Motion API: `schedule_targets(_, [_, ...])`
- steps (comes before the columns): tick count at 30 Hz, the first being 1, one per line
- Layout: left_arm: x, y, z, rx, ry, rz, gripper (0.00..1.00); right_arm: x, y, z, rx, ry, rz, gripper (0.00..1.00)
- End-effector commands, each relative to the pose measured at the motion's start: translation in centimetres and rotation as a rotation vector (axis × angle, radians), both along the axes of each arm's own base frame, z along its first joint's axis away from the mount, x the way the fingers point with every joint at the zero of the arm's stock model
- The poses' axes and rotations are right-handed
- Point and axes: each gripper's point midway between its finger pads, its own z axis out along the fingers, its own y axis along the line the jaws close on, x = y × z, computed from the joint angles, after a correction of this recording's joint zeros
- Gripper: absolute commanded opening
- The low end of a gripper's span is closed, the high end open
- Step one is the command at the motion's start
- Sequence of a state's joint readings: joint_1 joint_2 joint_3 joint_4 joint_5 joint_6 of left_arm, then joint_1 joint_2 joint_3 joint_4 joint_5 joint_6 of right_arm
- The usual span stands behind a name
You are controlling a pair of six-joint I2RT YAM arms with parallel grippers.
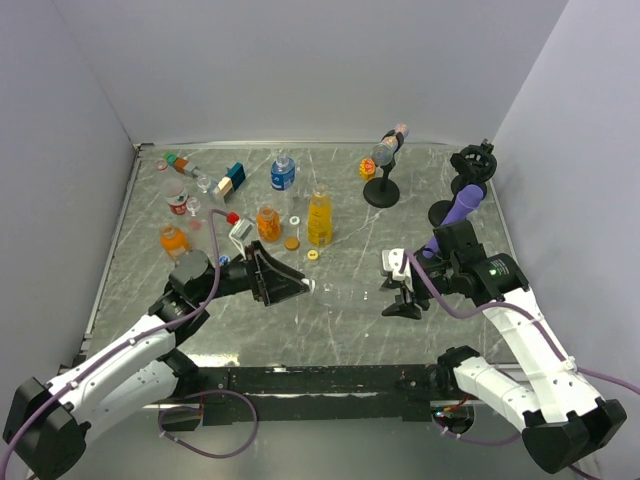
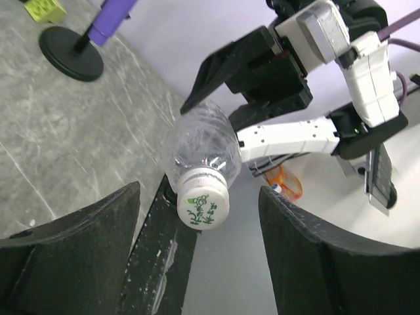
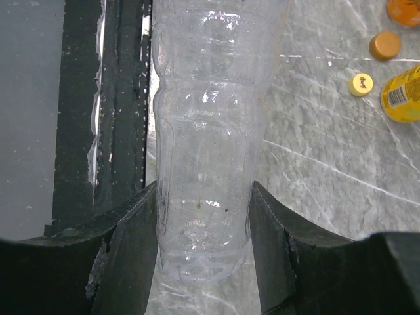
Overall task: Unscrew the bottle caps
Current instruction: Unscrew the bottle cap from the plastic bottle.
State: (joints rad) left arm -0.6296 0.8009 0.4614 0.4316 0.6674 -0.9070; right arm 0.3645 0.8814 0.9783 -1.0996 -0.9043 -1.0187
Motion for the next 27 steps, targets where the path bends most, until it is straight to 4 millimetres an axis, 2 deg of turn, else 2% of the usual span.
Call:
schedule_targets(1, [-1.3, -0.1, 1.1, -0.045, -0.039, -0.082, 0.74, 0.4, 1.0, 2.0, 0.063, -0.064, 0.043, 0.17])
schedule_targets(7, [-1.2, -0.3, 1.5, -0.048, -0.041, -0.086, 0.66, 0.5, 1.3, 1.6, 0.056, -0.042, 0.049, 0.17])
schedule_targets(9, [-1.1, -0.3, 1.3, -0.040, -0.030, -0.088, 0.54, 0.6, 1.3, 1.5, 0.054, -0.041, 0.046, 0.17])
schedule_targets(16, [-1.1, -0.4, 0.7, -0.010, -0.027, -0.093, 0.52, 0.7, 1.4, 1.5, 0.054, -0.036, 0.035, 0.18])
schedule_targets(17, [-1.1, -0.4, 0.7, -0.006, -0.026, -0.092, 0.50, 0.7, 1.4, 1.5, 0.055, -0.035, 0.035, 0.18])
schedule_targets(20, [-0.9, -0.3, 0.7, -0.002, -0.031, -0.082, 0.33, 0.8, 1.5, 1.5, 0.054, -0.028, 0.027, 0.22])
schedule_targets(21, [-0.9, -0.4, 0.7, -0.001, -0.034, -0.084, 0.27, 0.9, 1.5, 1.4, 0.052, -0.024, 0.022, 0.26])
schedule_targets(24, [-0.6, -0.2, 0.7, 0.009, -0.042, -0.063, 0.12, 1.4, 1.5, 1.5, 0.048, -0.011, -0.008, 0.54])
schedule_targets(26, [-0.4, -0.1, 0.4, 0.036, -0.064, -0.046, 0.08, 1.7, 1.5, 1.8, 0.052, -0.019, -0.025, 0.70])
schedule_targets(27, [-0.2, 0.0, 0.2, 0.059, -0.075, -0.031, 0.08, 1.8, 1.6, 2.1, 0.058, -0.023, -0.032, 0.82])
